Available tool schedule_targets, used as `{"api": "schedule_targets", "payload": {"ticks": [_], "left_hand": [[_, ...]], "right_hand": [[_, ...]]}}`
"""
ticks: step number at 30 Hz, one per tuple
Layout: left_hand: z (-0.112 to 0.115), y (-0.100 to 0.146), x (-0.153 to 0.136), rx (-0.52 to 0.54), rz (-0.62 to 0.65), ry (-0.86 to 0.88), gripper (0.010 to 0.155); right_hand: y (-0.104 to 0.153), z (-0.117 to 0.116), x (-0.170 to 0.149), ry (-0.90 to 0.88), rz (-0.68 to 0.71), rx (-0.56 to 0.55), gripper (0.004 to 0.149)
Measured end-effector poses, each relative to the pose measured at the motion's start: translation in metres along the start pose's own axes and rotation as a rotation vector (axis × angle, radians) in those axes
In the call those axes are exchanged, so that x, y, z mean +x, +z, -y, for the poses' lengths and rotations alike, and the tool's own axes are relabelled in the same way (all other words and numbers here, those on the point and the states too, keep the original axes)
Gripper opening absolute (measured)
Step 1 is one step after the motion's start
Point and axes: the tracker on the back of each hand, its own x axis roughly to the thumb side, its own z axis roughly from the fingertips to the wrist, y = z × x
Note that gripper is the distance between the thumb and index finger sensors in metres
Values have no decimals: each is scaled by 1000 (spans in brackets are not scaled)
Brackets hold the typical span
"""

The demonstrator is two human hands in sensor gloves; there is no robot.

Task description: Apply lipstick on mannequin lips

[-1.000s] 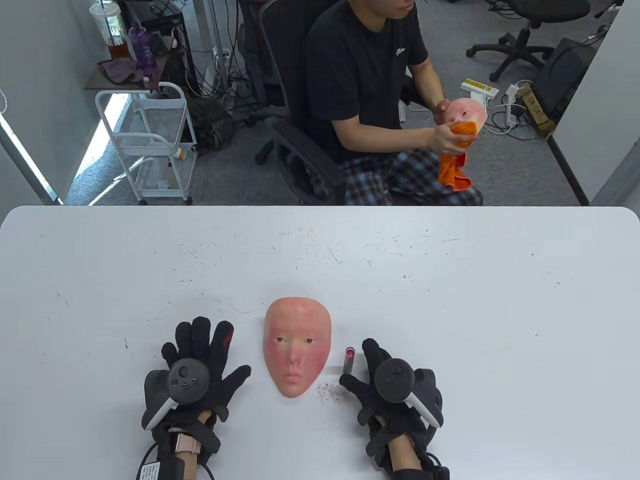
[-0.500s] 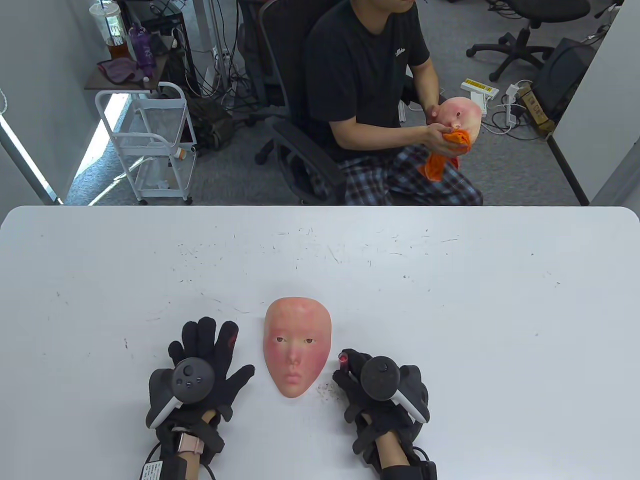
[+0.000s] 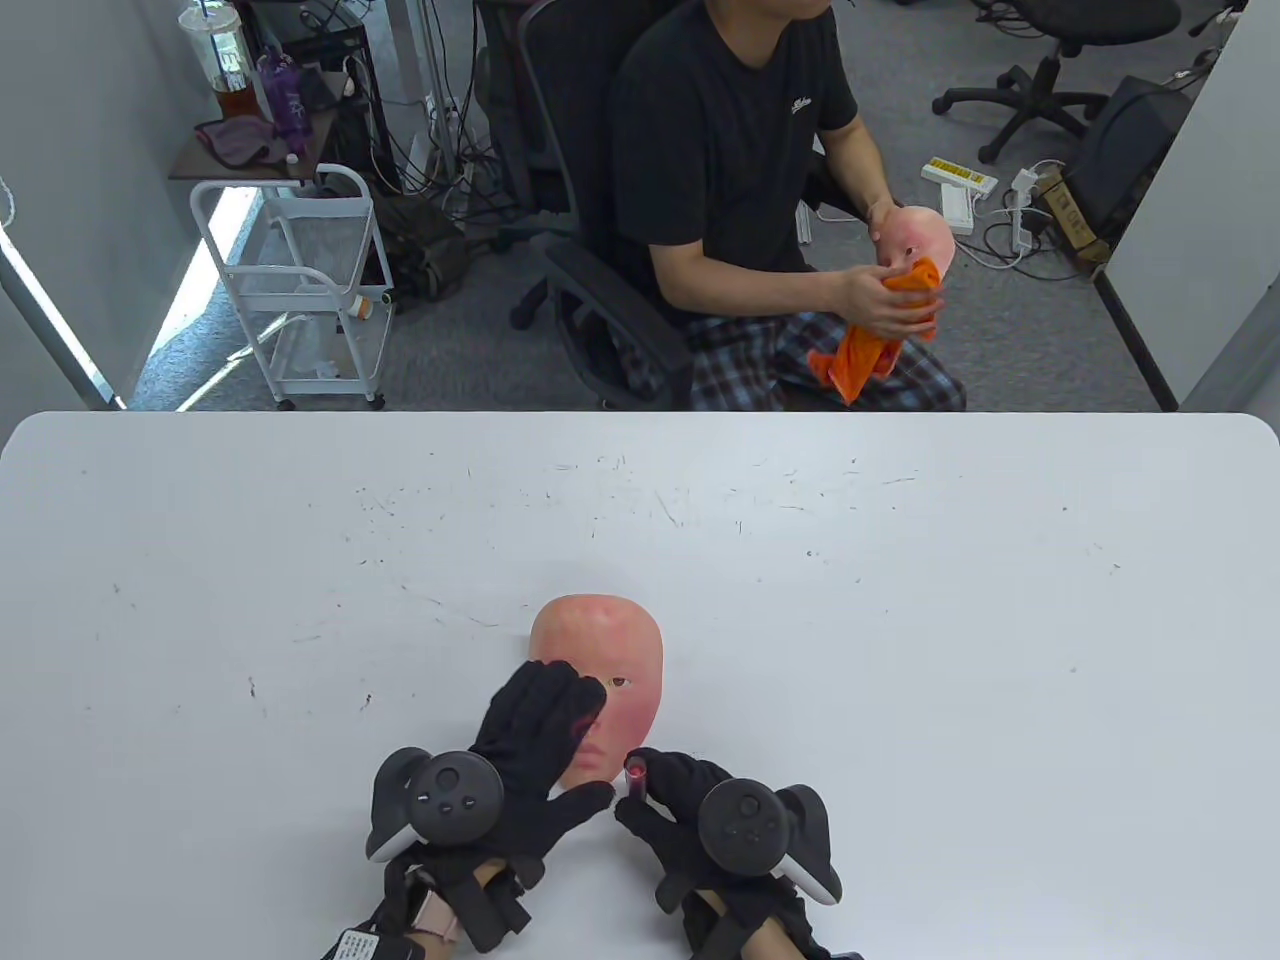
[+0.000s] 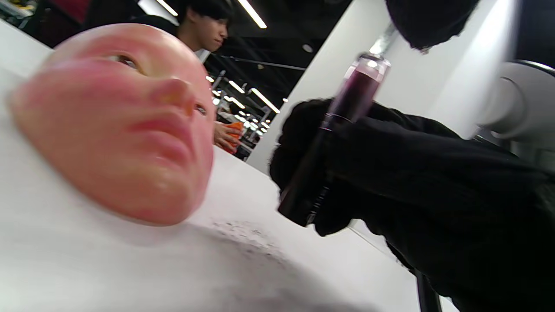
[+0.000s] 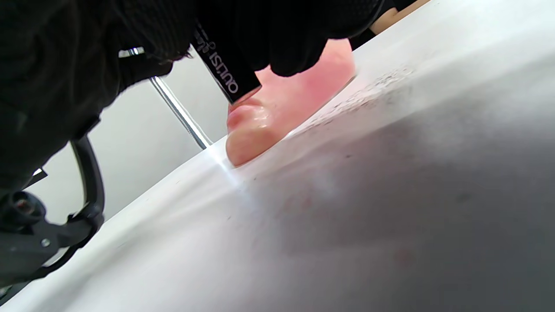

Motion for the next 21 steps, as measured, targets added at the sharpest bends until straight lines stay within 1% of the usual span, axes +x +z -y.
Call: {"api": "schedule_targets", "payload": {"ticks": [2, 4, 5, 7, 10, 11, 13, 14, 16, 17, 18, 19, 21], "left_hand": [[4, -3, 11, 5, 69, -61, 69], [7, -4, 18, 26, 105, -133, 59], [7, -4, 20, 31, 124, -167, 57], [4, -4, 22, 64, 156, -172, 53], [-4, -2, 17, 78, 124, -169, 50], [-7, -1, 15, 101, 114, -155, 50], [-20, 3, 8, 154, 75, -107, 50], [-30, 7, 1, 193, 30, -95, 50], [-41, 14, -15, 236, -56, -118, 50], [-44, 17, -22, 236, -104, -150, 50], [-47, 23, -34, 213, -181, -216, 50], [-47, 25, -41, 192, -226, -256, 50], [-44, 30, -57, 109, -344, -358, 49]], "right_hand": [[0, -1, 3, -10, 24, 12, 55], [1, -1, 6, -17, 42, 5, 54], [1, -2, 7, -17, 42, 2, 54], [1, -2, 5, 5, 42, 4, 53], [1, 1, 0, -37, 31, -10, 55], [0, 1, 0, -50, 27, -4, 54], [0, 0, -3, 26, 9, 31, 53], [0, 1, -5, 58, -5, 41, 53], [0, 2, -5, 47, -8, 25, 53], [0, 2, -5, 34, -6, 18, 53], [1, 2, -5, 21, 0, 12, 53], [1, 2, -4, 22, 3, 13, 53], [1, 1, -2, 39, 13, 13, 53]]}}
